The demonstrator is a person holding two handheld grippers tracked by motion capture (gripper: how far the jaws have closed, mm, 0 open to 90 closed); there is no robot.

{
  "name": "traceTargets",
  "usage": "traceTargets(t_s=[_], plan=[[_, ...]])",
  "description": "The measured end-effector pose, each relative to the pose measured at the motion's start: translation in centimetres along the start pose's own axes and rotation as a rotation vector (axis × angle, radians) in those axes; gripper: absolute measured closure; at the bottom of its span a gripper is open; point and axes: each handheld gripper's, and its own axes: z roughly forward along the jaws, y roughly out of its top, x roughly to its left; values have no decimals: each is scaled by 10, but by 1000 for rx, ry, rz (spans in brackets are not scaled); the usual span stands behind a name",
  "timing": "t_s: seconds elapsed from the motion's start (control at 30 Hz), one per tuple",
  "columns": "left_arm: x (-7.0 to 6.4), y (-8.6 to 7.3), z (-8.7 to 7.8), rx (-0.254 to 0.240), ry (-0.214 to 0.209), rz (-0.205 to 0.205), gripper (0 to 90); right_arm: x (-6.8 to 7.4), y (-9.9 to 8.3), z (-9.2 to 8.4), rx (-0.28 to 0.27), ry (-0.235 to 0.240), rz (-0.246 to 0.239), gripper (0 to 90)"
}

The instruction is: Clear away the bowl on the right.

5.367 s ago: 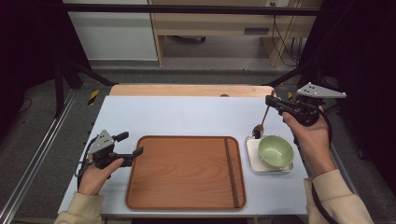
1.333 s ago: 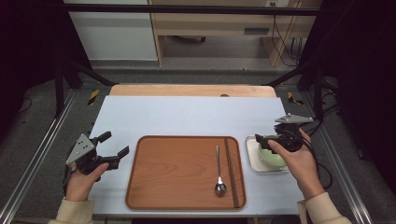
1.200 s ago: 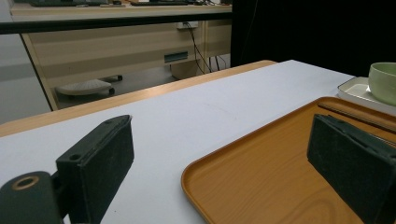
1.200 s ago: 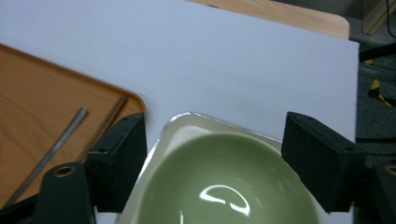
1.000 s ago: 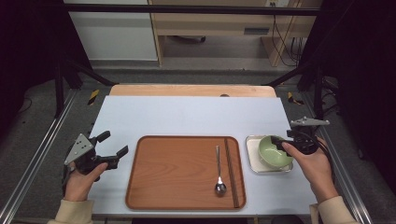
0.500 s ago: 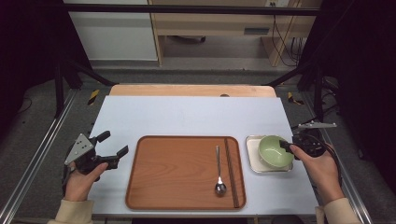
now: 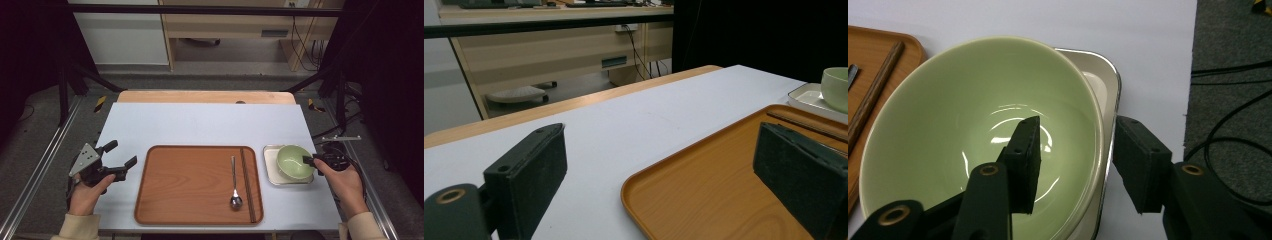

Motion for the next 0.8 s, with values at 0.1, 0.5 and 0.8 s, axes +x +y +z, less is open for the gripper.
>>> traceTargets(t_s=[0.1,0.5,0.8], plan=[[0,0,1,4,0,0,67,-1,-1,3,19,18,24,578],[1,0,-1,-10,2,-2,53,-3,-1,10,59,37,47,659],[1,0,-1,-14,3,1,50,-5,-1,15,82,26,49,736]])
